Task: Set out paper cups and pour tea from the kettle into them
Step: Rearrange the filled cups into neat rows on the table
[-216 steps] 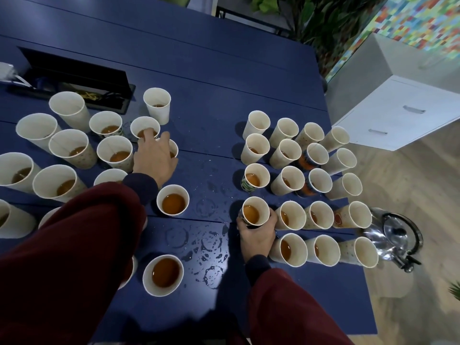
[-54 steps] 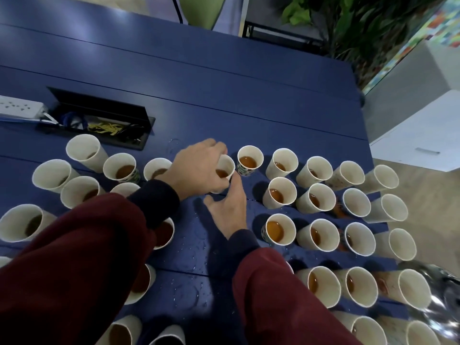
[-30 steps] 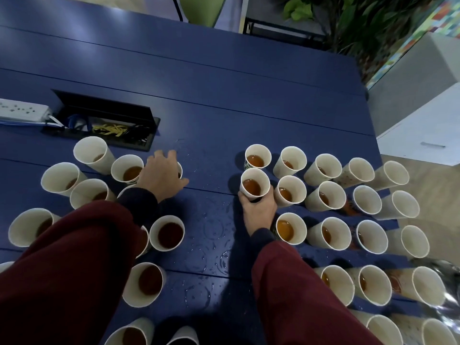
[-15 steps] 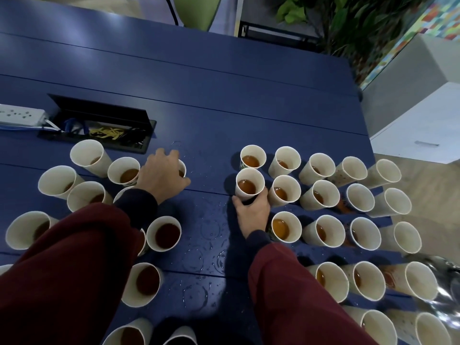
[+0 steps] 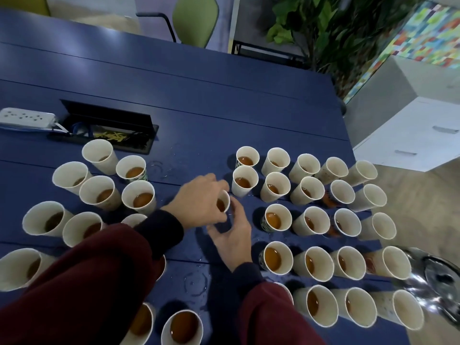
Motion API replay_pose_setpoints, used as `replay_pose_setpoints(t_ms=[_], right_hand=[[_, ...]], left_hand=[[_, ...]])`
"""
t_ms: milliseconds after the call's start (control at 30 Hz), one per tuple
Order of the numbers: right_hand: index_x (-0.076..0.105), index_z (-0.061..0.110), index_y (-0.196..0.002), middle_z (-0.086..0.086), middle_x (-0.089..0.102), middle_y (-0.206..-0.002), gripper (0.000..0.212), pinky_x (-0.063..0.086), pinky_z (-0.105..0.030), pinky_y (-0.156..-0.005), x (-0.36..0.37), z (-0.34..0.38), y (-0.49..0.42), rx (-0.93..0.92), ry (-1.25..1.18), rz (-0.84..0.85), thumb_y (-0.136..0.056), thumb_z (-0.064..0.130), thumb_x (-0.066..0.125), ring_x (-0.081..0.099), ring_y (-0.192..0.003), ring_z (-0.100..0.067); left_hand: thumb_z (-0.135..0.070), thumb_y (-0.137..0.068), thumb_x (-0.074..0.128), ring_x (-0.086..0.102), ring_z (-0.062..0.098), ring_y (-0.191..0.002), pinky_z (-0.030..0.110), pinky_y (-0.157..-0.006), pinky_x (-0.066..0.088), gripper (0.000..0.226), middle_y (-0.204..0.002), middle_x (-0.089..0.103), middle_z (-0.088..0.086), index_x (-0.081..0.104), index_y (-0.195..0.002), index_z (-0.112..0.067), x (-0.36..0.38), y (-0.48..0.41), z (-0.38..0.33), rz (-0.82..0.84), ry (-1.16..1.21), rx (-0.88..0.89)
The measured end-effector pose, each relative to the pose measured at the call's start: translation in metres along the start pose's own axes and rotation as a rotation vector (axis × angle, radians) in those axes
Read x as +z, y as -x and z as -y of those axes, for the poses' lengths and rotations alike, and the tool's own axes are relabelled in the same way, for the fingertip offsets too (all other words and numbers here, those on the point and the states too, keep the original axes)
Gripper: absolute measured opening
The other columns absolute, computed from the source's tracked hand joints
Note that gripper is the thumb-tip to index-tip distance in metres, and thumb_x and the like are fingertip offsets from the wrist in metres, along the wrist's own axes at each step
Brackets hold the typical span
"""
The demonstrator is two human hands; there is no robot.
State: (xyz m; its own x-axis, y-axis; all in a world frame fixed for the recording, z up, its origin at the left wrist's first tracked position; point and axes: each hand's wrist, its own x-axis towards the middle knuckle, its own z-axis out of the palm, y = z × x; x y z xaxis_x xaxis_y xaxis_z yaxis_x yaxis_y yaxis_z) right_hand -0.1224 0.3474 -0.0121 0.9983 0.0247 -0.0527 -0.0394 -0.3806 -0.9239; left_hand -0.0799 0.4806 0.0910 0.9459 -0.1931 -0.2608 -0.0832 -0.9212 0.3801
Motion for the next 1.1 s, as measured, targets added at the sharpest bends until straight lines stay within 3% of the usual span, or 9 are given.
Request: replay_pose_setpoints(t_ms=[133,267,367,467,533,667,867,1100], right_hand=[[0.058,0.027,-0.12,0.01,0.07,-0.105,0.054,0.056,-0.039,-0.084,-0.001,0.003,0.009,-0.043,0.012,-0.003,-0.072,0.024,0.083,0.067,-0.098,-0.011],[0.059,0.022,-0.117,0.007,0.07,-0.104,0.054,0.056,-0.038,-0.084,-0.001,-0.009,0.014,-0.004,0.039,-0.105,-0.07,0.026,0.087,0.067,-0.095,-0.01],[0.06,0.015,-0.113,-0.001,0.068,-0.105,0.052,0.052,-0.036,-0.086,-0.003,-0.021,0.009,0.026,0.045,-0.222,-0.07,0.021,0.09,0.065,-0.096,-0.015],[0.061,0.012,-0.107,-0.005,0.067,-0.102,0.049,0.05,-0.04,-0.086,-0.005,-0.034,-0.001,0.081,0.08,-0.291,-0.069,0.018,0.09,0.063,-0.093,-0.021],[0.06,0.012,-0.106,-0.004,0.069,-0.1,0.048,0.049,-0.035,-0.083,-0.007,-0.036,-0.007,0.124,0.081,-0.309,-0.07,0.019,0.09,0.064,-0.093,-0.024],[0.056,0.009,-0.113,0.0,0.066,-0.101,0.051,0.037,-0.022,-0.077,-0.005,-0.036,-0.012,0.183,0.051,-0.329,-0.074,0.017,0.088,0.061,-0.095,-0.024],[0.059,0.012,-0.109,-0.008,0.067,-0.107,0.051,0.049,-0.042,-0.092,-0.002,-0.045,-0.008,0.211,0.077,-0.352,-0.07,0.021,0.09,0.062,-0.102,-0.028],[0.059,0.012,-0.108,-0.004,0.066,-0.106,0.051,0.044,-0.032,-0.089,-0.008,-0.044,-0.008,0.181,0.109,-0.29,-0.069,0.019,0.091,0.062,-0.101,-0.025]], left_hand=[[-0.05,-0.071,0.072,0.052,0.017,-0.102,0.037,-0.081,0.048,0.057,-0.107,0.05,-0.006,0.053,-0.122,-0.033,0.01,0.014,-0.009,0.024,0.003,0.063],[-0.076,-0.069,0.064,0.048,0.018,-0.12,0.043,-0.096,0.047,0.091,-0.128,0.05,-0.004,0.036,-0.143,-0.033,0.007,0.023,0.004,0.036,0.145,0.001],[-0.069,-0.082,0.062,0.044,0.026,-0.128,0.043,-0.102,0.044,0.082,-0.137,0.046,0.005,0.036,-0.146,-0.025,0.007,0.029,0.026,-0.01,0.1,-0.119],[-0.061,-0.085,0.064,0.046,0.03,-0.125,0.041,-0.1,0.043,0.074,-0.136,0.046,0.012,0.042,-0.141,-0.017,0.015,0.035,0.049,0.019,-0.025,-0.223],[-0.06,-0.083,0.066,0.049,0.029,-0.121,0.04,-0.098,0.045,0.075,-0.133,0.048,0.012,0.043,-0.139,-0.016,0.021,0.041,0.061,0.07,-0.085,-0.248],[-0.056,-0.081,0.071,0.053,0.026,-0.116,0.039,-0.097,0.05,0.076,-0.128,0.052,0.009,0.043,-0.14,-0.018,0.032,0.05,0.073,0.107,-0.168,-0.236],[-0.047,-0.084,0.069,0.057,0.025,-0.109,0.037,-0.089,0.052,0.063,-0.12,0.056,0.008,0.046,-0.135,-0.018,0.037,0.052,0.072,0.103,-0.242,-0.182],[-0.047,-0.082,0.069,0.057,0.026,-0.108,0.037,-0.09,0.051,0.064,-0.121,0.055,0.009,0.045,-0.134,-0.018,0.038,0.052,0.066,0.104,-0.324,-0.15]])
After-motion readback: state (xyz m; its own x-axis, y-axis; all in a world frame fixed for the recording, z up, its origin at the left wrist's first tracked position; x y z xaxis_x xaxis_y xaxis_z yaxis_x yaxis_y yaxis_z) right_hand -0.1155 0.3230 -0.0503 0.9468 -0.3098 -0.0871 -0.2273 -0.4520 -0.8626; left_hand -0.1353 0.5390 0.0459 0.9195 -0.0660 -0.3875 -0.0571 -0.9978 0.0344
